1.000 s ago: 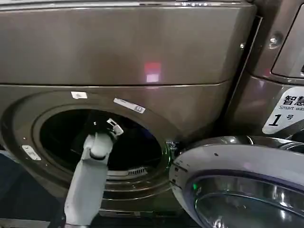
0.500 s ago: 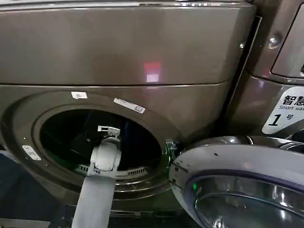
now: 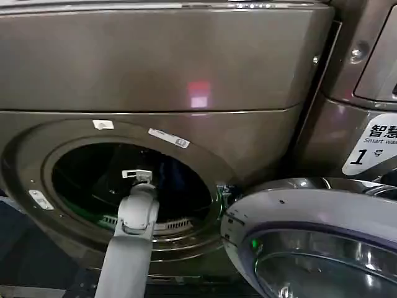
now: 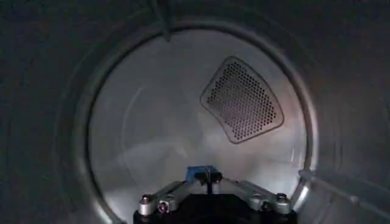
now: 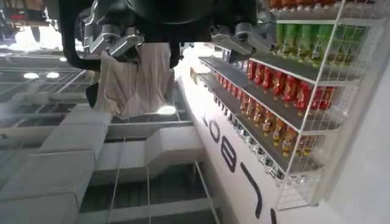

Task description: Grasp the clothes from the dryer.

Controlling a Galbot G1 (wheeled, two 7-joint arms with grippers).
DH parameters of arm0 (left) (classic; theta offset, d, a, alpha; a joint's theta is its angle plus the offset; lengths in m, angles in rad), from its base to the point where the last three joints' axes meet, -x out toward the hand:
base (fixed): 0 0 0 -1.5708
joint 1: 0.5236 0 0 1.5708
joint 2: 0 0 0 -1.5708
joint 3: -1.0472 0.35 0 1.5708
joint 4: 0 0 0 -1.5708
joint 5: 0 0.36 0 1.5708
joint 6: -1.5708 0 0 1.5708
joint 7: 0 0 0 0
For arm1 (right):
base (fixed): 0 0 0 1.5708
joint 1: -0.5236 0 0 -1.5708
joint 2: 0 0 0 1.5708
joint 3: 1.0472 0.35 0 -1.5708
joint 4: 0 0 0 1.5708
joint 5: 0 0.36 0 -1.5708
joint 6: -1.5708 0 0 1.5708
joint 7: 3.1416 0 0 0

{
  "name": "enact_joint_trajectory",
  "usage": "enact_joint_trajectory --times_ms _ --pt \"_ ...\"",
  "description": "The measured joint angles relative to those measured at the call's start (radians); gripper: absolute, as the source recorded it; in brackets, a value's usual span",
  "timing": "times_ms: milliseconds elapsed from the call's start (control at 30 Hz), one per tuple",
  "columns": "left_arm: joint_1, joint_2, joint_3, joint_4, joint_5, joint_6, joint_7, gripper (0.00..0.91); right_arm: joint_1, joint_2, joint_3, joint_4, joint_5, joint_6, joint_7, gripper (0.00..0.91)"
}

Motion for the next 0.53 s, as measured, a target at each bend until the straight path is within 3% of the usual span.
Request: enact_joint_trajectory --times_ms 533 --pt "0.006 -0.003 -0.001 -0.004 -0.013 0.003 -0.017 0.000 0.003 0.000 0.016 0.018 -0.008 -0.049 0.015 0.907"
